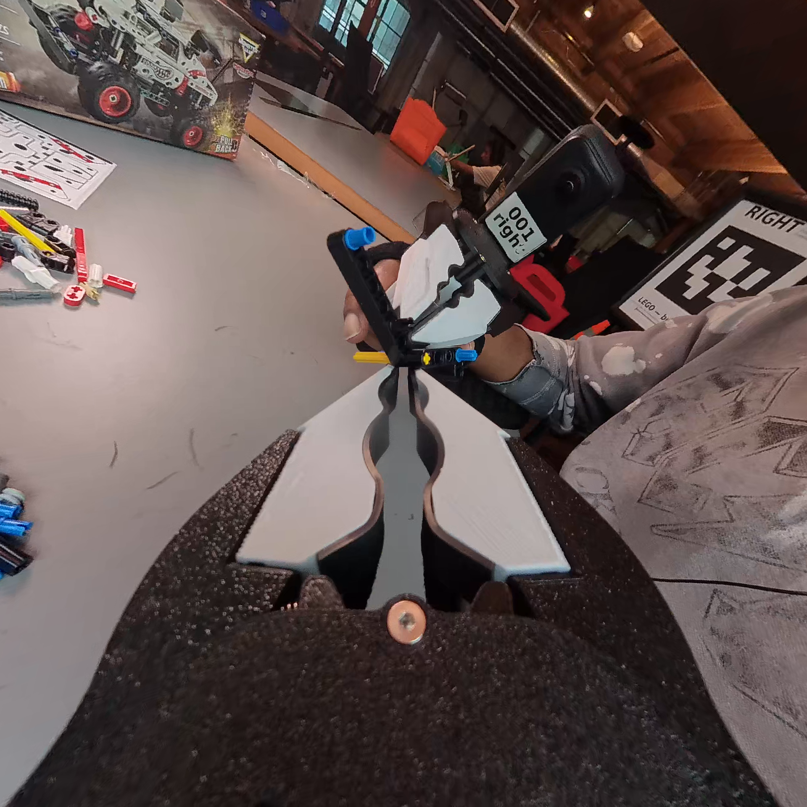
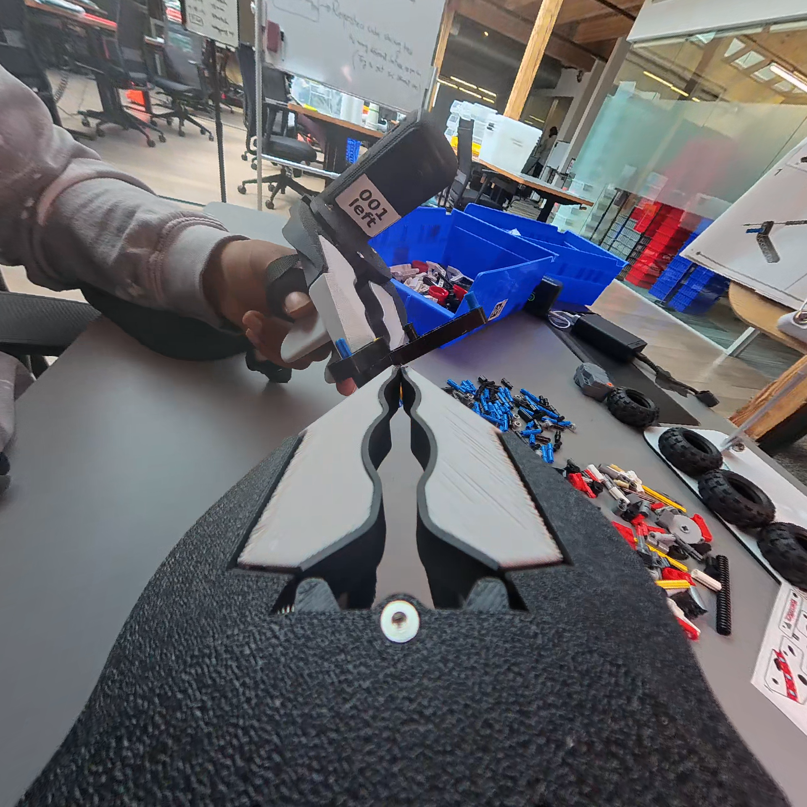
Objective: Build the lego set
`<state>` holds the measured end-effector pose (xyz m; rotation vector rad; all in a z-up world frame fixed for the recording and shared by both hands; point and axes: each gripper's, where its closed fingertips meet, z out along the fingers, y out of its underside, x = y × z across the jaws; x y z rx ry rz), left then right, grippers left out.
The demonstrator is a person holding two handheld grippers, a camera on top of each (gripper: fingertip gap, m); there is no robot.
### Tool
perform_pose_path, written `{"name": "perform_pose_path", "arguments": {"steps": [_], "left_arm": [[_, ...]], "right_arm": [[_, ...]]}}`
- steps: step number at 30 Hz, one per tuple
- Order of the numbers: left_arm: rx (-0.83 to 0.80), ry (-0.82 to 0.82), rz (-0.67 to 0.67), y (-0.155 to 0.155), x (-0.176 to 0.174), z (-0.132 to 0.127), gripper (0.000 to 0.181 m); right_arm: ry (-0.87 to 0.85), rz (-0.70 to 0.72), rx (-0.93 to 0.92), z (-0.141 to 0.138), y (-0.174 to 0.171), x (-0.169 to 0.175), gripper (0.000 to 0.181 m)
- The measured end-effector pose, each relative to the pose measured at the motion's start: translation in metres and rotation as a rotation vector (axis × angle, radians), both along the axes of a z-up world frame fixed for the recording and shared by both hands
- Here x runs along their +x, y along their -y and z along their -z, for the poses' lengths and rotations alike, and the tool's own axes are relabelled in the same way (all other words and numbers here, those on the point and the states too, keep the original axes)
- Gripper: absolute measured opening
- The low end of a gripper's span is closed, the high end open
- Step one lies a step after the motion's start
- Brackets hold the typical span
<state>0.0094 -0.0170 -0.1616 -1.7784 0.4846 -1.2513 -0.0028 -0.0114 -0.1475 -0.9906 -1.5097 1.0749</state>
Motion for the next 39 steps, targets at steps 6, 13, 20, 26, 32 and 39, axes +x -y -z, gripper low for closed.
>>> {"name": "perform_pose_path", "arguments": {"steps": [6, 13, 20, 26, 32, 39], "left_arm": [[0.013, 0.023, 0.061, 0.006, 0.004, -0.003, 0.013], [0.097, -0.011, 0.058, 0.008, 0.005, -0.007, 0.01], [0.202, -0.027, 0.008, 0.007, 0.004, -0.014, 0.0], [0.23, -0.01, -0.006, 0.006, 0.003, -0.018, 0.0], [0.264, -0.046, -0.025, 0.005, 0.002, -0.017, 0.0], [0.249, -0.133, -0.036, 0.002, 0.003, -0.007, 0.0]], "right_arm": [[0.002, -0.024, -0.005, -0.002, 0.005, 0.001, 0.0], [-0.002, -0.05, -0.066, -0.006, 0.007, 0.003, 0.0], [-0.021, -0.081, -0.153, -0.016, 0.013, 0.003, 0.002], [-0.038, -0.08, -0.159, -0.021, 0.014, 0.004, 0.004], [-0.033, -0.121, -0.158, -0.023, 0.022, 0.005, 0.009], [0.049, -0.122, -0.023, -0.008, 0.031, 0.003, 0.029]]}}
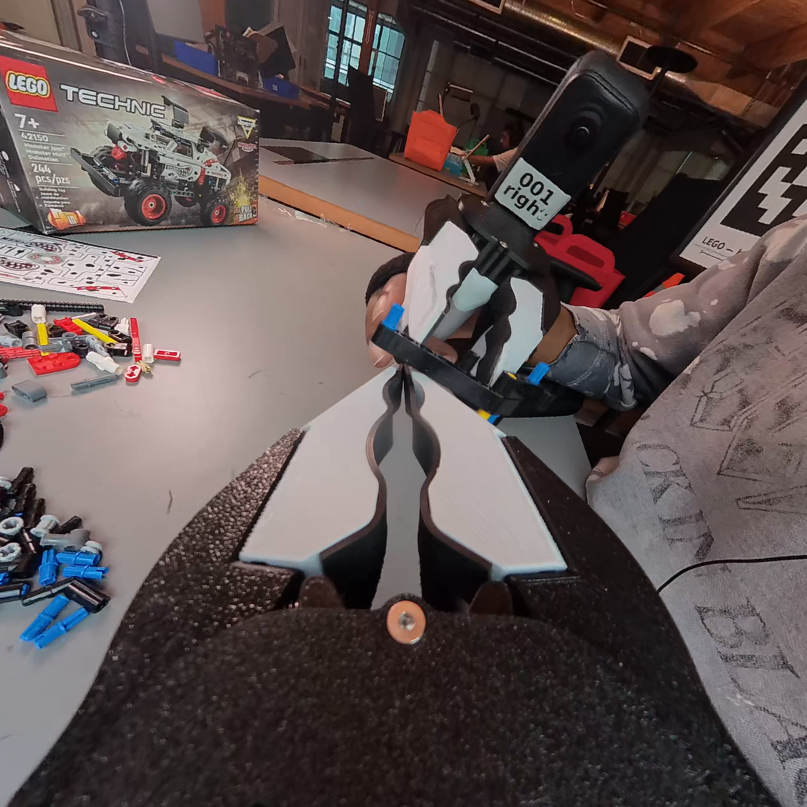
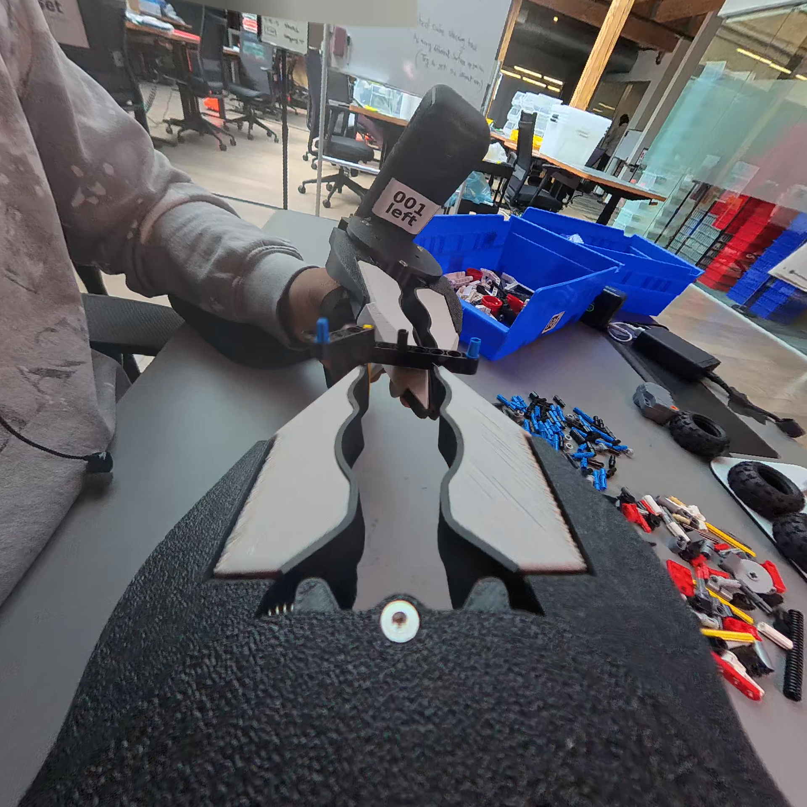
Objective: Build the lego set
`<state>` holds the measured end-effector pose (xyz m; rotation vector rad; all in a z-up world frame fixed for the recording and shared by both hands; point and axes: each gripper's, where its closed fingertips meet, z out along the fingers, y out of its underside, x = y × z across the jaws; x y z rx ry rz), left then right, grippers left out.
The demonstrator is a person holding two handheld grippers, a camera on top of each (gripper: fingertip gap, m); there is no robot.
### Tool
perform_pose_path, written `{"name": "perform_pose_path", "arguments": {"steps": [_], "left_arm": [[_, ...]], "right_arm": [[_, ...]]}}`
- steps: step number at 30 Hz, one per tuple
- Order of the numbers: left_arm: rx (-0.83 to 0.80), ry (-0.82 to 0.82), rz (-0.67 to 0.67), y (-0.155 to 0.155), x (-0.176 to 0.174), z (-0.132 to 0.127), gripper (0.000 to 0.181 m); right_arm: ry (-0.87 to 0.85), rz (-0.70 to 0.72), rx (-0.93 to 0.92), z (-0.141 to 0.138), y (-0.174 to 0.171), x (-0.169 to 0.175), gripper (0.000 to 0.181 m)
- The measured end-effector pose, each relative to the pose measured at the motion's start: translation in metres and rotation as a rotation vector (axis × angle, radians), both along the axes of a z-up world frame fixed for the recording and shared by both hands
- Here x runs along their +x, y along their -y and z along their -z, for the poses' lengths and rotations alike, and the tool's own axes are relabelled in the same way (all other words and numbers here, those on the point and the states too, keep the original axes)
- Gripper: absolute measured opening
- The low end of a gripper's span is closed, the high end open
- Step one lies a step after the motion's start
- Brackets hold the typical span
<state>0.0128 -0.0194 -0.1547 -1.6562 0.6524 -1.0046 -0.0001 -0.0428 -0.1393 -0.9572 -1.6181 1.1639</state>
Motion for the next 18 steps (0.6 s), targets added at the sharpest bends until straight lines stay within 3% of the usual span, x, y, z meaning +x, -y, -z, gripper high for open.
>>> {"name": "perform_pose_path", "arguments": {"steps": [4, 7, 10, 14, 18], "left_arm": [[-0.081, -0.003, -0.023, -0.003, 0.0, 0.008, 0.0], [-0.149, -0.004, -0.038, -0.006, 0.0, 0.016, 0.0], [-0.181, -0.012, -0.061, -0.01, -0.003, 0.021, 0.0], [-0.169, 0.001, -0.073, -0.012, -0.007, 0.018, 0.0], [-0.126, 0.015, -0.172, -0.025, -0.03, 0.01, 0.003]], "right_arm": [[0.039, 0.024, 0.088, 0.013, 0.001, -0.004, 0.033], [0.048, 0.087, 0.114, 0.018, -0.009, -0.009, 0.019], [0.068, 0.106, 0.105, 0.023, -0.013, -0.011, 0.019], [0.047, 0.121, 0.087, 0.019, -0.015, -0.012, 0.017], [0.04, 0.052, 0.03, 0.013, -0.004, -0.007, 0.017]]}}
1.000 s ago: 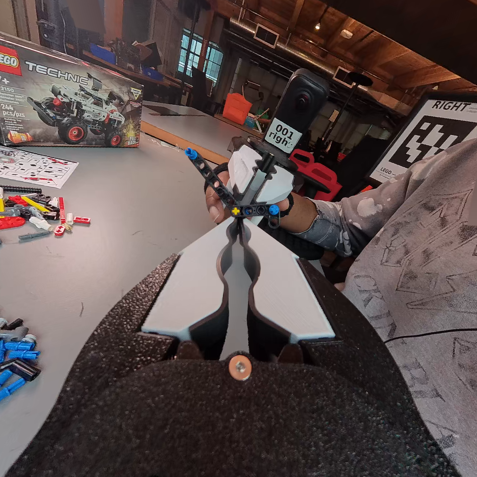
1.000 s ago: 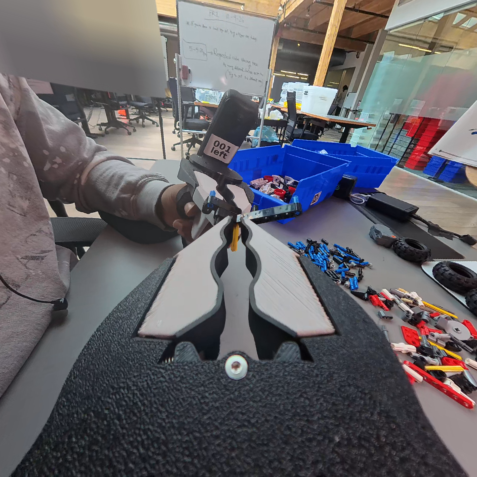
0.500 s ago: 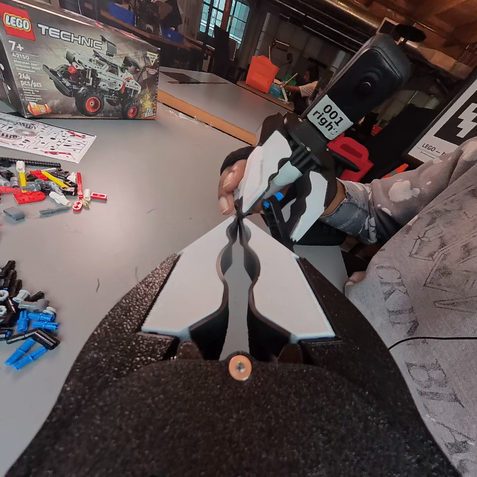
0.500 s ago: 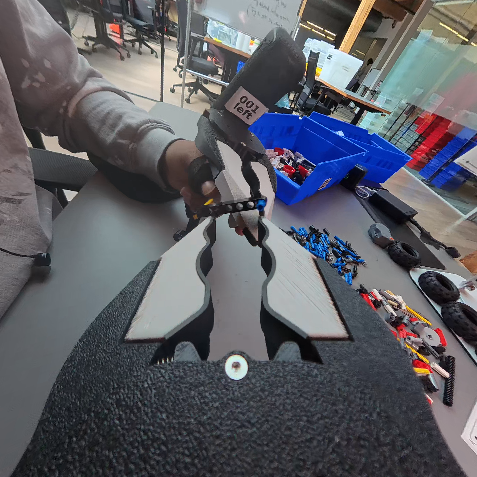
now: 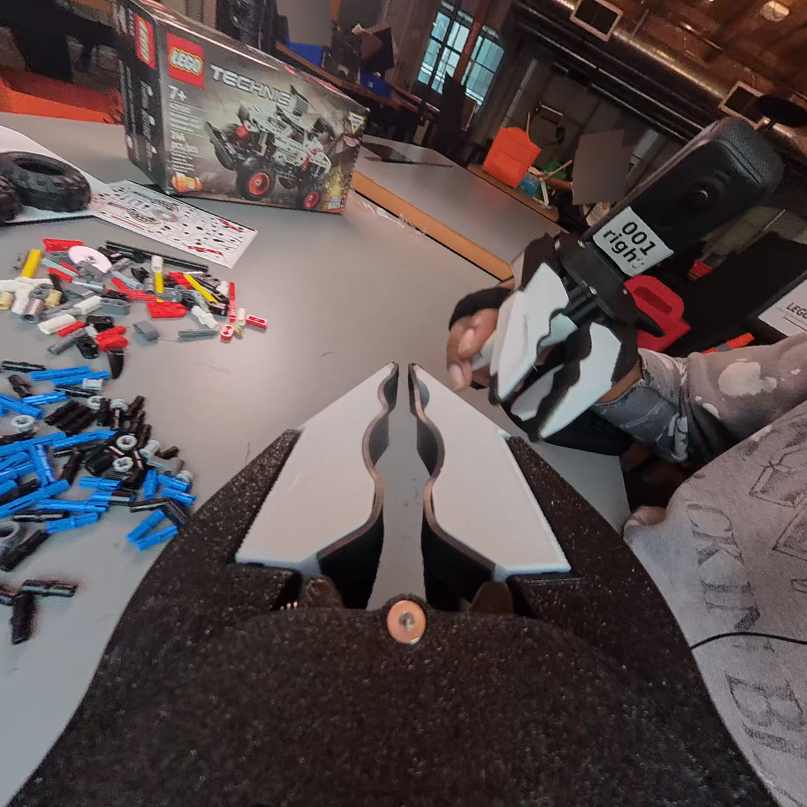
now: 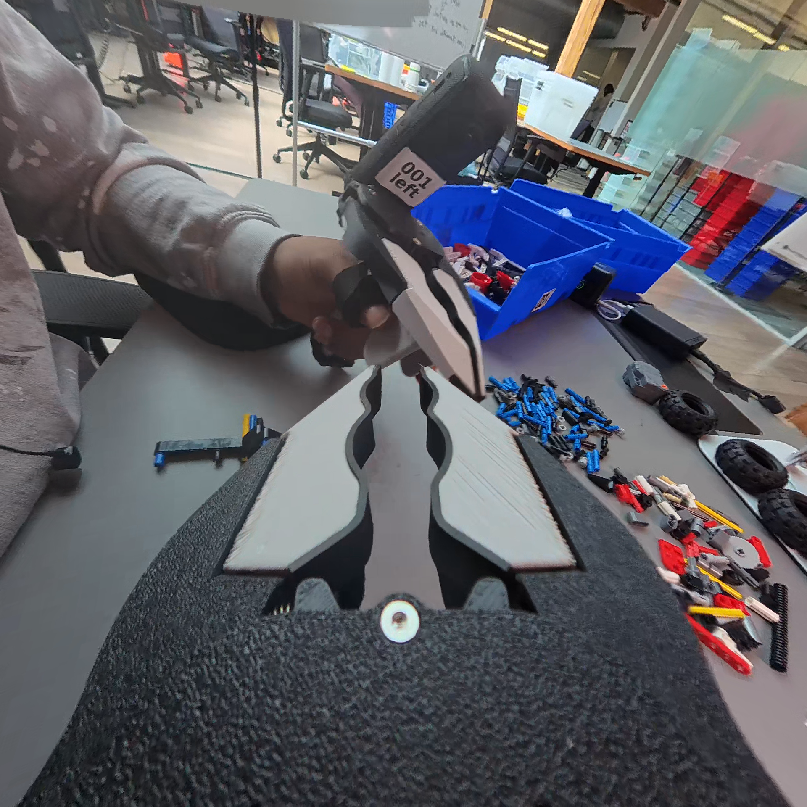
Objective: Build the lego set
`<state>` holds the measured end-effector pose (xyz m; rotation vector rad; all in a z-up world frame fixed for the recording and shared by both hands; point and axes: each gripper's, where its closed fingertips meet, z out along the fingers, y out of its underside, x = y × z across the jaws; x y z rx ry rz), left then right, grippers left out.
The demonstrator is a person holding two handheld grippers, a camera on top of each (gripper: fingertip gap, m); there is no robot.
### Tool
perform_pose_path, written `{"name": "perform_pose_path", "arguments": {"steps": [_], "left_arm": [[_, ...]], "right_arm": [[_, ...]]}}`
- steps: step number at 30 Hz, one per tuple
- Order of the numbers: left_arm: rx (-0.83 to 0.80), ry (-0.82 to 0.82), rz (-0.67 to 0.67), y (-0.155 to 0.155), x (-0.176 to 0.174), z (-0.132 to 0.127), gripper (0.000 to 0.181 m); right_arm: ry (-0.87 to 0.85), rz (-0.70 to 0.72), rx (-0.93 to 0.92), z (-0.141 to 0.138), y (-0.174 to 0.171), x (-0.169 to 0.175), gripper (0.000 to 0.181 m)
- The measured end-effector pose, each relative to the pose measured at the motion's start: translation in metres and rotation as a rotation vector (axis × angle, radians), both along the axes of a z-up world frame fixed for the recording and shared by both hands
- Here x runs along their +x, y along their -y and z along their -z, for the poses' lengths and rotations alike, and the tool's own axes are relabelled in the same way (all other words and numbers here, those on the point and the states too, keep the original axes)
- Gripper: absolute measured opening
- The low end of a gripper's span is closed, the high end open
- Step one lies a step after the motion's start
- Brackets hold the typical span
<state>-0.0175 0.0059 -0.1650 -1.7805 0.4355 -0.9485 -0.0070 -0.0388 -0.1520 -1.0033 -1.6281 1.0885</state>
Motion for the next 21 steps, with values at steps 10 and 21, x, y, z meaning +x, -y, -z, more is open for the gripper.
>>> {"name": "perform_pose_path", "arguments": {"steps": [10, 21], "left_arm": [[0.11, -0.018, -0.068, -0.009, -0.025, -0.018, 0.028], [-0.091, 0.257, 0.545, 0.063, 0.006, -0.031, 0.036]], "right_arm": [[0.563, -0.188, -0.047, 0.103, 0.071, -0.008, 0.045], [-0.019, -0.174, -0.058, -0.012, 0.018, 0.015, 0.017]]}}
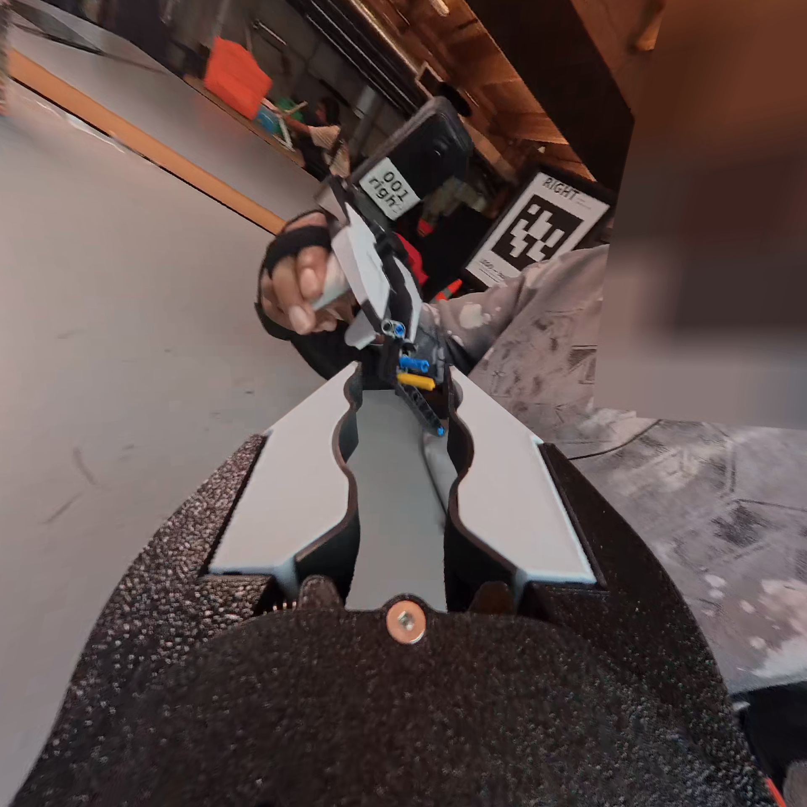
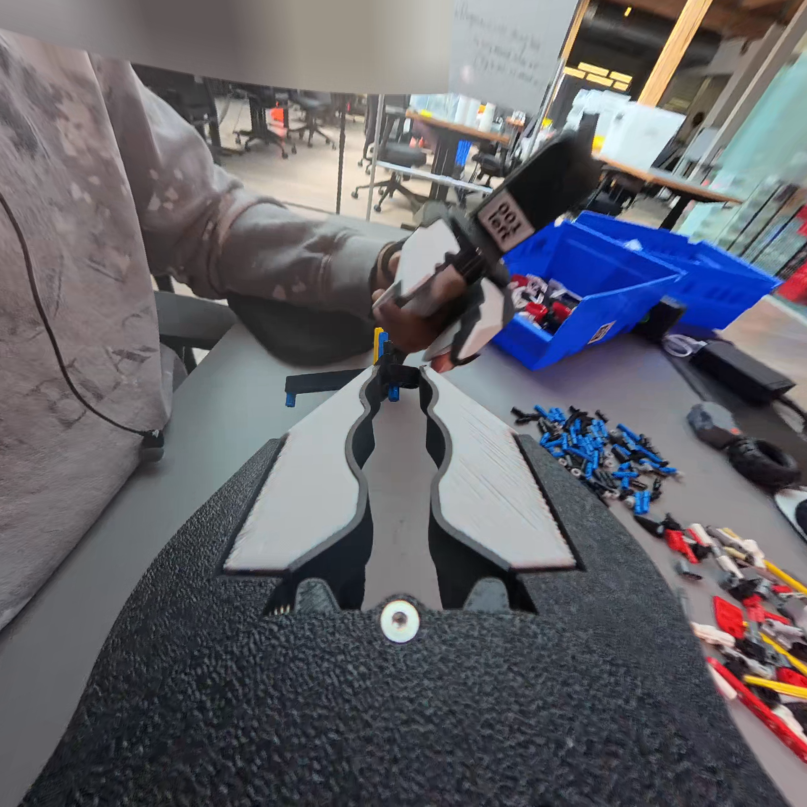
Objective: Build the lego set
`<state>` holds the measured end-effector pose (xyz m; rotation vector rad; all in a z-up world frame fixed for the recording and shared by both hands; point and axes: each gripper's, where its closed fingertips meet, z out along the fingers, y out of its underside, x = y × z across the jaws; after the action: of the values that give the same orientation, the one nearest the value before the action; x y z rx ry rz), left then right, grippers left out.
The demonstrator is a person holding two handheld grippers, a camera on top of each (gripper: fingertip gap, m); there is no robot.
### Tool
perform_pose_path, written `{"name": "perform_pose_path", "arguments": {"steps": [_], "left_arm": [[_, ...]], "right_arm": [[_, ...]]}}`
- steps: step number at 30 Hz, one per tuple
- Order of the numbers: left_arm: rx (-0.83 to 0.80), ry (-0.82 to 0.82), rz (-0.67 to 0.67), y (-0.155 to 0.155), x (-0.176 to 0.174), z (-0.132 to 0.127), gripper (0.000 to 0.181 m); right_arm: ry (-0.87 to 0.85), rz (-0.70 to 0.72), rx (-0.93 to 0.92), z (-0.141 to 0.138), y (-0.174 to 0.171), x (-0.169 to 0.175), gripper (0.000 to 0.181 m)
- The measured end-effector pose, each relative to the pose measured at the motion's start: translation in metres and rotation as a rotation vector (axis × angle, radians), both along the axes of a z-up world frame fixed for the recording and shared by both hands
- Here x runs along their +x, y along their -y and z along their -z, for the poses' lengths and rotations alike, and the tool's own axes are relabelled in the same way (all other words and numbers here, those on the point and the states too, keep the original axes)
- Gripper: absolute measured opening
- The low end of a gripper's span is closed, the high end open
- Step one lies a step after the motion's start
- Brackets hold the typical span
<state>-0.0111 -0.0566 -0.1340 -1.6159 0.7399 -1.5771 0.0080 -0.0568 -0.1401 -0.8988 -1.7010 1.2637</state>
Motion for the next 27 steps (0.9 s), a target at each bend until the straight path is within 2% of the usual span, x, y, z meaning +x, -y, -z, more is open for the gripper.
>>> {"name": "perform_pose_path", "arguments": {"steps": [5, 10, 13, 16, 19, 23, 27], "left_arm": [[-0.117, 0.189, 0.175, 0.021, 0.027, -0.016, 0.036], [-0.179, 0.3, 0.169, 0.016, 0.035, -0.027, 0.019], [-0.039, 0.148, 0.022, 0.005, 0.03, -0.014, 0.017], [0.201, -0.148, -0.22, -0.018, 0.018, 0.005, 0.017], [0.431, -0.37, -0.381, -0.029, 0.009, 0.009, 0.017], [0.63, -0.532, -0.42, -0.027, 0.011, 0.014, 0.018], [0.701, -0.565, -0.405, -0.023, 0.013, 0.013, 0.018]], "right_arm": [[-0.22, 0.047, -0.028, -0.038, -0.011, 0.009, 0.017], [-0.281, 0.022, -0.038, -0.045, 0.0, 0.007, 0.017], [-0.216, 0.057, -0.068, -0.036, -0.009, 0.003, 0.018], [-0.102, 0.036, -0.201, -0.025, -0.014, 0.001, 0.045], [-0.028, 0.089, -0.225, -0.011, -0.026, -0.005, 0.049], [0.003, 0.085, -0.24, -0.002, -0.026, -0.009, 0.037], [-0.013, 0.063, -0.205, -0.001, -0.021, -0.007, 0.032]]}}
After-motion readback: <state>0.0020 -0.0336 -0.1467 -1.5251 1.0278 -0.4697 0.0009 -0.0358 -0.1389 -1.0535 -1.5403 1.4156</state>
